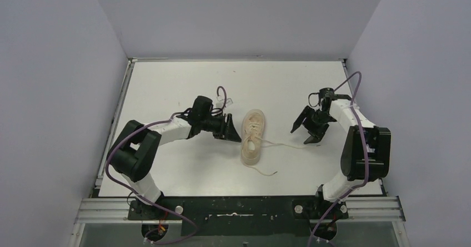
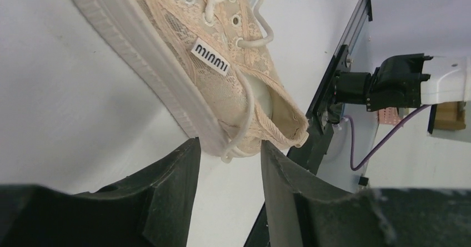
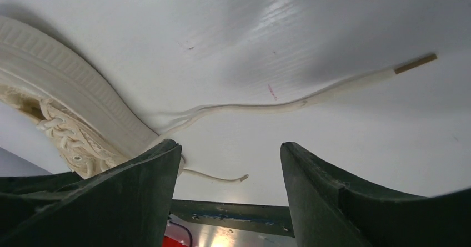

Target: Tie the shoes

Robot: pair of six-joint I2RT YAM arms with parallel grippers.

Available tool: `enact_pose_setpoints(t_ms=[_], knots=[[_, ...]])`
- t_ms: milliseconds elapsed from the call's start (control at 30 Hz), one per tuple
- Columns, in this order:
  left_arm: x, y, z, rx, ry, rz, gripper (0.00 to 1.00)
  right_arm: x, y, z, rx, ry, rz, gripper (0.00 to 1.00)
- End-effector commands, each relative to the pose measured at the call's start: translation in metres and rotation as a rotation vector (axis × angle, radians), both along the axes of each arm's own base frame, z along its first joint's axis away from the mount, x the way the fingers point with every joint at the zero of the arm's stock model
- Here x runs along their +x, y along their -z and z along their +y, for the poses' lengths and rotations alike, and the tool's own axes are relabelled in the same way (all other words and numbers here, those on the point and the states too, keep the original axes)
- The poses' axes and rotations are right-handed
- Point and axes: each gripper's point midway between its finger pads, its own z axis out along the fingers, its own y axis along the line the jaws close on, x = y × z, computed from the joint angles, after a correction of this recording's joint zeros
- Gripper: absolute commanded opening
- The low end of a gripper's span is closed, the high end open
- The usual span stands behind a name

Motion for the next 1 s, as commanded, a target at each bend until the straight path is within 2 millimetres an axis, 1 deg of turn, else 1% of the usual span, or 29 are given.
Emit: enact_pose_setpoints(t_ms=[0, 100, 267, 300, 433, 467, 533, 567, 633, 767, 833, 967], knots=[[0.0, -0.013, -0.02, -0.114, 0.093, -0.161, 0.4, -0.004, 0.0, -0.005, -0.058, 0.171, 0.039, 0.67], [-0.007, -0.003, -0.025, -0.124, 0.112, -0.15, 0.36, -0.011, 0.01, -0.007, -0.078, 0.231, 0.094, 0.66], [-0.006, 0.002, -0.033, -0.162, 0.113, -0.121, 0.29, -0.018, 0.022, -0.004, -0.112, 0.265, 0.139, 0.64], [-0.006, 0.003, -0.034, -0.161, 0.112, -0.122, 0.28, -0.019, 0.023, -0.006, -0.135, 0.274, 0.142, 0.64], [-0.006, 0.005, -0.034, -0.161, 0.11, -0.126, 0.24, -0.015, 0.028, -0.009, -0.161, 0.315, 0.132, 0.61], [-0.006, 0.005, -0.034, -0.162, 0.111, -0.125, 0.21, -0.013, 0.029, -0.009, -0.164, 0.327, 0.13, 0.59], [-0.006, 0.004, -0.035, -0.162, 0.113, -0.124, 0.17, -0.01, 0.032, -0.004, -0.179, 0.319, 0.125, 0.55], [-0.005, 0.004, -0.036, -0.16, 0.114, -0.123, 0.13, -0.01, 0.034, -0.003, -0.187, 0.32, 0.128, 0.54], [-0.004, 0.005, -0.033, -0.138, 0.113, -0.12, 0.07, -0.01, 0.037, -0.004, -0.213, 0.323, 0.127, 0.53], [-0.003, 0.001, -0.023, -0.063, 0.101, -0.143, 0.01, -0.012, 0.045, -0.01, -0.258, 0.348, 0.118, 0.44], [-0.003, -0.002, -0.017, -0.032, 0.094, -0.154, 0.0, -0.016, 0.047, -0.011, -0.27, 0.354, 0.13, 0.42], [-0.001, -0.01, -0.013, 0.002, 0.075, -0.173, 0.0, -0.019, 0.049, -0.011, -0.289, 0.348, 0.118, 0.42]])
